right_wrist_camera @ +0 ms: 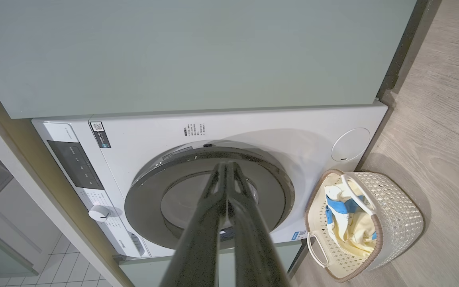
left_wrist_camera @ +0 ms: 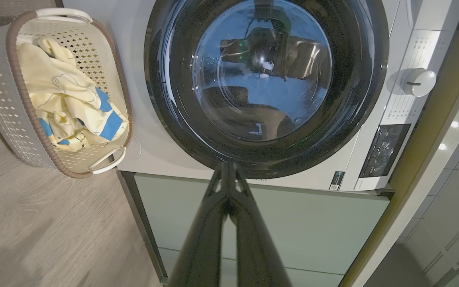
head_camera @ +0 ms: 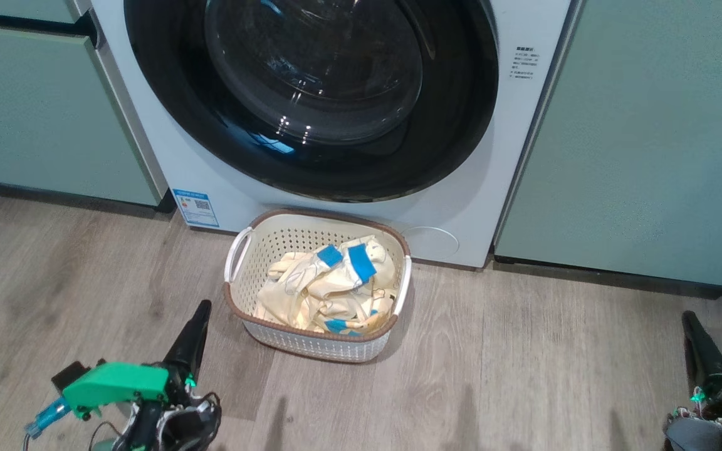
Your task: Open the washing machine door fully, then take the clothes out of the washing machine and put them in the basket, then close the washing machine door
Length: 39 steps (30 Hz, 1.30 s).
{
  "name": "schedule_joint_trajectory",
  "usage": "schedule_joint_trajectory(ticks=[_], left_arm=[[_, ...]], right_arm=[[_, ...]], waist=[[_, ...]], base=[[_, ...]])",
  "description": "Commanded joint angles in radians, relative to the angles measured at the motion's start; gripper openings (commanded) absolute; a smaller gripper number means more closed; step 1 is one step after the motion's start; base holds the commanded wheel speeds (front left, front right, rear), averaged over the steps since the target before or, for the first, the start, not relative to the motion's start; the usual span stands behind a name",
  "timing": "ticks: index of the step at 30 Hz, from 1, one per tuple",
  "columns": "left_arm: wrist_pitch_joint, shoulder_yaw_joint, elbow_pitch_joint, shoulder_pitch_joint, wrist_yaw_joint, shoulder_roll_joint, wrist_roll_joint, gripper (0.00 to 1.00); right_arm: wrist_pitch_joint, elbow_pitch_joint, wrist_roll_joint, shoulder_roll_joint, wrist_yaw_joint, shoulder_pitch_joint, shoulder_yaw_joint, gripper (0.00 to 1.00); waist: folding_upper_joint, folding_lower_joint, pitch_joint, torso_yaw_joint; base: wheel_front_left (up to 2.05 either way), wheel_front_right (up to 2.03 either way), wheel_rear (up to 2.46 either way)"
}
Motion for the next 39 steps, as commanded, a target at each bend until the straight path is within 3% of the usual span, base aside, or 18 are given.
schedule_joint_trajectory(ticks=[1, 39], left_arm=[[0.007, 0.036, -0.035, -0.056, -0.001, 0.006, -0.005, 0.00], [0.006, 0.036, -0.035, -0.056, -0.001, 0.006, -0.005, 0.00]], right_arm=[[0.005, -0.038, 0.007, -0.010, 0.003, -0.056, 0.015, 0.00], [0.005, -0.038, 0.007, -0.010, 0.003, -0.056, 0.015, 0.00]], waist=[[0.0000, 0.0000, 0.000, 0.000], [0.0000, 0.0000, 0.000, 0.000]], base=[[0.00, 0.00, 0.00], [0.00, 0.00, 0.00]])
